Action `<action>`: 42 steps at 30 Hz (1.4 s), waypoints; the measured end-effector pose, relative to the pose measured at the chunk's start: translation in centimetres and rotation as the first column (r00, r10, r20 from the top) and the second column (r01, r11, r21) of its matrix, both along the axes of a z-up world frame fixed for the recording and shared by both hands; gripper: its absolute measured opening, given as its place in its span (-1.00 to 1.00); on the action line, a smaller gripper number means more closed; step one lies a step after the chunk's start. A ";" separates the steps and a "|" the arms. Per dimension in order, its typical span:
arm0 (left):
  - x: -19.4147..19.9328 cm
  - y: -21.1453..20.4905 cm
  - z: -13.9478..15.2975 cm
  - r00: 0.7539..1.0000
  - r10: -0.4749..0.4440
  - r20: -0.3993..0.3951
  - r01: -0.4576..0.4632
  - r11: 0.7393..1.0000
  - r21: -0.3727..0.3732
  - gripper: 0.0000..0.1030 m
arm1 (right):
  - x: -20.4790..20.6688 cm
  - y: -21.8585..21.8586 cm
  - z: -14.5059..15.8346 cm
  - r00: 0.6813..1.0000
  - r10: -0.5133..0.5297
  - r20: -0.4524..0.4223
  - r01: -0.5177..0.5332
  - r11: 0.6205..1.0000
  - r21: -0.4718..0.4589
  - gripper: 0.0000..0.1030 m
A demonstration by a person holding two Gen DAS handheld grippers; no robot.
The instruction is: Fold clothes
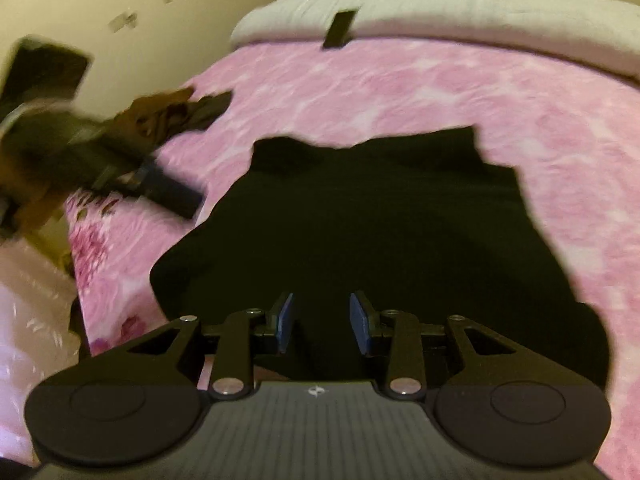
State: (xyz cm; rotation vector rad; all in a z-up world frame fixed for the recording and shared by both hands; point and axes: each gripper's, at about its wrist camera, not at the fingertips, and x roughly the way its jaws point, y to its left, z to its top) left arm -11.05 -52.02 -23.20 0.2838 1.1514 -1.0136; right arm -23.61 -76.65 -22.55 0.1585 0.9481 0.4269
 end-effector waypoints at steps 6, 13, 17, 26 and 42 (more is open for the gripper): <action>-1.6 2.1 -3.6 0.993 0.119 -0.006 -0.119 0.993 0.011 -0.29 | 0.5 1.3 0.6 0.998 0.070 0.006 -0.069 0.994 -0.082 -0.28; -1.7 4.1 -4.7 0.984 0.164 -0.073 -0.167 0.985 -0.037 -0.26 | 1.3 4.7 -1.1 0.992 0.101 -0.077 -0.112 0.982 -0.152 -0.26; -1.1 6.1 -1.5 0.981 0.190 -0.035 -0.192 0.977 -0.091 -0.39 | 2.6 3.7 1.3 0.997 0.043 -0.063 -0.052 0.987 -0.152 -0.27; 6.0 2.8 0.3 0.967 0.237 0.099 -0.215 0.958 -0.190 -0.36 | 10.5 0.0 1.8 0.999 -0.027 0.028 0.034 0.953 -0.302 -0.25; 12.5 1.3 -2.1 0.917 0.387 0.096 -0.370 0.916 -0.153 -0.38 | 18.7 -3.2 -1.0 0.998 0.020 0.058 -0.008 0.981 -0.192 -0.30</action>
